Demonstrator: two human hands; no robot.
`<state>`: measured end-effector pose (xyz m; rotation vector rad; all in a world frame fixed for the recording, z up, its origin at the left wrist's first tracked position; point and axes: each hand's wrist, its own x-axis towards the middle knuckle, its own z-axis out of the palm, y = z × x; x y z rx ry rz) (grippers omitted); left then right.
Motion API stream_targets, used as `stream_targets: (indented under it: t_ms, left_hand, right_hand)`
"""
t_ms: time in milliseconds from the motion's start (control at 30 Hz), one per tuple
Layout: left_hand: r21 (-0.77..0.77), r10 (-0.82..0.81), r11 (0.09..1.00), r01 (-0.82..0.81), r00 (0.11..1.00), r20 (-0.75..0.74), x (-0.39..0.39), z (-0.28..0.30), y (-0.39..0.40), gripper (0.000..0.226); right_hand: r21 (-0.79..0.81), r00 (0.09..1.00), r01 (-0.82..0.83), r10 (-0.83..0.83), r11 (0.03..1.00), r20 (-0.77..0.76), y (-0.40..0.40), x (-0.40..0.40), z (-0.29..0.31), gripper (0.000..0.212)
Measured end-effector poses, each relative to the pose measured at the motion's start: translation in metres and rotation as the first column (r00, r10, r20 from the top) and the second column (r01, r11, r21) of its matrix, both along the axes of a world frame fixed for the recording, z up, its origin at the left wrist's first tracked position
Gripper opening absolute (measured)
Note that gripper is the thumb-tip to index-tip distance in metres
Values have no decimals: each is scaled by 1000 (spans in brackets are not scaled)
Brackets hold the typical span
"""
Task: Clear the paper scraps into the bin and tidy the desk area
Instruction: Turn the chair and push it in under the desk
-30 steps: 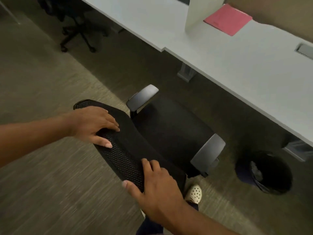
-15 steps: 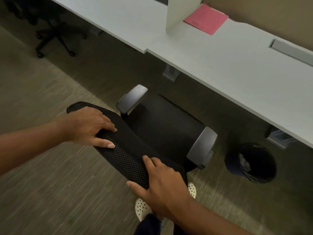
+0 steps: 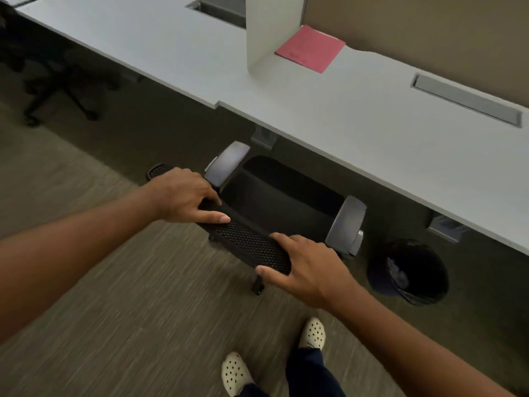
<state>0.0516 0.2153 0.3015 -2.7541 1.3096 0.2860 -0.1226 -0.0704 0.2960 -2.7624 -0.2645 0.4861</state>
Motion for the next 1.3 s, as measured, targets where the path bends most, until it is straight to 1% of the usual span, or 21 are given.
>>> stream_targets:
  t_ms: [267,400,500,700,833,967,1133,1300]
  left_hand:
    - [7,-4,1000,4,1000,11,45,8,-68,101]
    - [-13,23,1000,-22,997,68,63,8,-108,106]
    - [-36,37,999,-35,998,57,78,8,-138,108]
    - [-85,46,996,-39,995,89,115,-2,-193,102]
    - [-101,75,993,-69,995,60,144,-7,-225,103]
    - [-108,75,992,-71,997,36,167,-8,-251,99]
    - [-142,67,988,-62,997,33,190,-9,-275,96]
    - [-115,17,993,-12,999,45,202,-5,-297,103]
  right_hand:
    - [1,998,52,-52,999,27,-58,46,9,95]
    - [-14,997,59,-58,998,41,-99,69,10,95]
    - [-3,998,49,-49,999,27,-133,90,10,93]
    - [11,998,40,-40,999,42,-192,127,13,84]
    - [52,999,43,-44,998,32,-224,152,17,81]
    - [76,997,59,-63,995,51,-250,169,17,73]
    - [43,994,96,-98,994,55,-274,188,12,80]
    - [5,993,108,-108,994,54,-294,200,15,81]
